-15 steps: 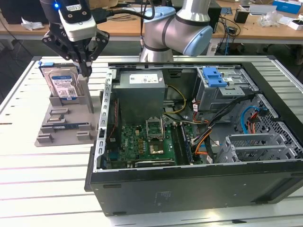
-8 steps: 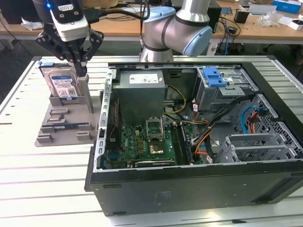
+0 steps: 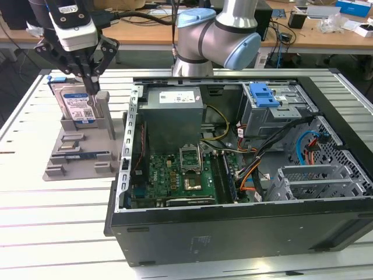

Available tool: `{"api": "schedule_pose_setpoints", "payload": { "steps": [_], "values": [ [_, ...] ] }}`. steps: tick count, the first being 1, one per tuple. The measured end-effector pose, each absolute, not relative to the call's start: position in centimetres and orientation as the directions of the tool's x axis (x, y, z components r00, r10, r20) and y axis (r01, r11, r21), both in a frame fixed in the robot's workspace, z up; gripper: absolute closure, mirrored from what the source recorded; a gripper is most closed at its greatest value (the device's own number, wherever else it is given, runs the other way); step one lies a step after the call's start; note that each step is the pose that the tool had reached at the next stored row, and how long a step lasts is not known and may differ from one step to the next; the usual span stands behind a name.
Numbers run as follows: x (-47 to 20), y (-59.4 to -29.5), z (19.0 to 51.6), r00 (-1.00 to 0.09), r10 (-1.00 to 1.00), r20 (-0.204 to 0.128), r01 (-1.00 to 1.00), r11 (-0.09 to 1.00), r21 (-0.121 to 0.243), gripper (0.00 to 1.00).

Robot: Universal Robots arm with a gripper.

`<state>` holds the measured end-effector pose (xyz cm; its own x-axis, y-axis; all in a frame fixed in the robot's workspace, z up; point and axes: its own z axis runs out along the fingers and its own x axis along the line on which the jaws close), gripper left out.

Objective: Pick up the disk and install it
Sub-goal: 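Reach for the disk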

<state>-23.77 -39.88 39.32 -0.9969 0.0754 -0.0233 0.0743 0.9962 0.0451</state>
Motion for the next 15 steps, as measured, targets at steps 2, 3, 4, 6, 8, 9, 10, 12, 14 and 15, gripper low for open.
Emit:
{"api": "schedule_pose_setpoints", "payload": {
  "steps": [2,3,4,6,8,9,10,12,14,15],
  "values": [
    [-24.0,-39.9,39.3,-0.997,0.075,-0.023,0.074,0.996,0.045,0.89],
    [-24.3,-39.9,39.3,-0.997,0.075,-0.023,0.074,0.996,0.045,0.89],
    [-24.6,-39.9,39.3,-0.997,0.075,-0.023,0.074,0.996,0.045,0.89],
    [-24.8,-39.9,39.3,-0.997,0.075,-0.023,0.074,0.996,0.045,0.89],
    [-25.1,-39.9,39.3,-0.997,0.075,-0.023,0.074,0.996,0.045,0.89],
    [-25.4,-39.9,39.3,-0.997,0.075,-0.023,0.074,0.996,0.045,0.89],
    [-25.7,-39.9,39.3,-0.997,0.075,-0.023,0.074,0.996,0.045,0.89],
    [-26.1,-39.9,39.3,-0.997,0.075,-0.023,0.074,0.996,0.045,0.89],
    [-26.4,-39.9,39.3,-0.997,0.075,-0.023,0.074,0.996,0.045,0.89],
    [-26.6,-39.9,39.3,-0.997,0.075,-0.023,0.074,0.996,0.045,0.89]
  ]
}}
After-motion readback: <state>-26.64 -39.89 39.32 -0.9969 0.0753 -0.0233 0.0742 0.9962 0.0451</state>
